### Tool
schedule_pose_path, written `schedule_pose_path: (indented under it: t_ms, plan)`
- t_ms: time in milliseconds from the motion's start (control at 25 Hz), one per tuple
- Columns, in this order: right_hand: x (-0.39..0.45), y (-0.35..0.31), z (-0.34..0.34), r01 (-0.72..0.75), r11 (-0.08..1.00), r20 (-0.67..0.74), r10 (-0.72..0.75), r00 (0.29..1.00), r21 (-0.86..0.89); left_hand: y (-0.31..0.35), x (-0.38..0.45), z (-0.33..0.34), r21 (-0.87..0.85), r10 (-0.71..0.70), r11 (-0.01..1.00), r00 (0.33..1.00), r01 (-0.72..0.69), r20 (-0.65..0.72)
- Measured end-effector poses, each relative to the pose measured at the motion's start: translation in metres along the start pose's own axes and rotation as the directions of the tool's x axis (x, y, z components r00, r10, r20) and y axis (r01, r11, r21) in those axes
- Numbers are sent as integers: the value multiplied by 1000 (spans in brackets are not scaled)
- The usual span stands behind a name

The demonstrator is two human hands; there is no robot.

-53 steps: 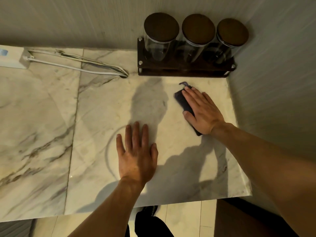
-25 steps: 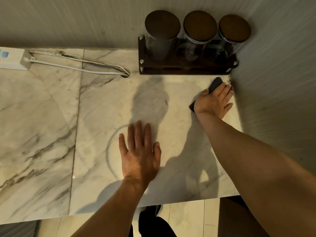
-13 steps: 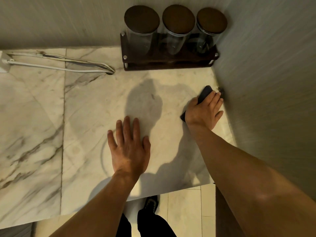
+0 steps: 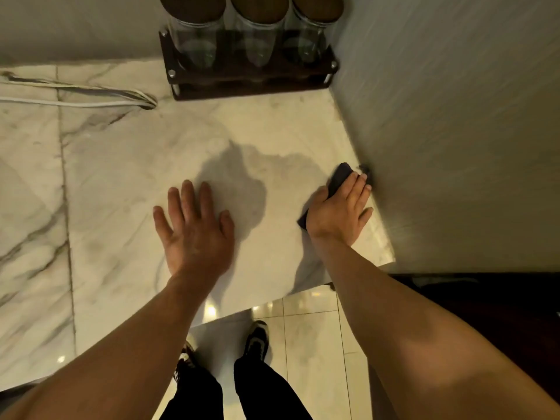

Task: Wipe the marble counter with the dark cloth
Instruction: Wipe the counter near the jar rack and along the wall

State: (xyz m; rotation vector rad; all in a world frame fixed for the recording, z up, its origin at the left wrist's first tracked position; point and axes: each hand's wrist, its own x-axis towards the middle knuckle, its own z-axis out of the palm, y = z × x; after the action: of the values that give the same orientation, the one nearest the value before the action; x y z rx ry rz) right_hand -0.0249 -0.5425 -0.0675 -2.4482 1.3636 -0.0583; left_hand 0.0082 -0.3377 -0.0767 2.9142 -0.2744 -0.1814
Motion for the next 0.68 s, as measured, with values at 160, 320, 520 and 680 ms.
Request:
schedule_pose_path:
  t_ms: [160, 320, 520, 680]
  plan:
    - [-22, 21, -5, -22, 999, -24, 22, 999, 26, 1, -2, -4, 5, 23, 1000, 1000, -23, -19]
    - [-39, 35, -7, -75, 995, -37, 77, 996, 60, 2, -1, -6, 13, 18, 1000, 1000, -18, -16]
    - [-57, 48, -8, -167, 980, -76, 176, 981, 106, -1, -2, -5, -43, 38, 998, 999, -39, -12]
    - [-67, 56, -6, -275, 931, -98, 305, 947, 239, -6, -2, -11, -107, 76, 991, 997, -77, -10]
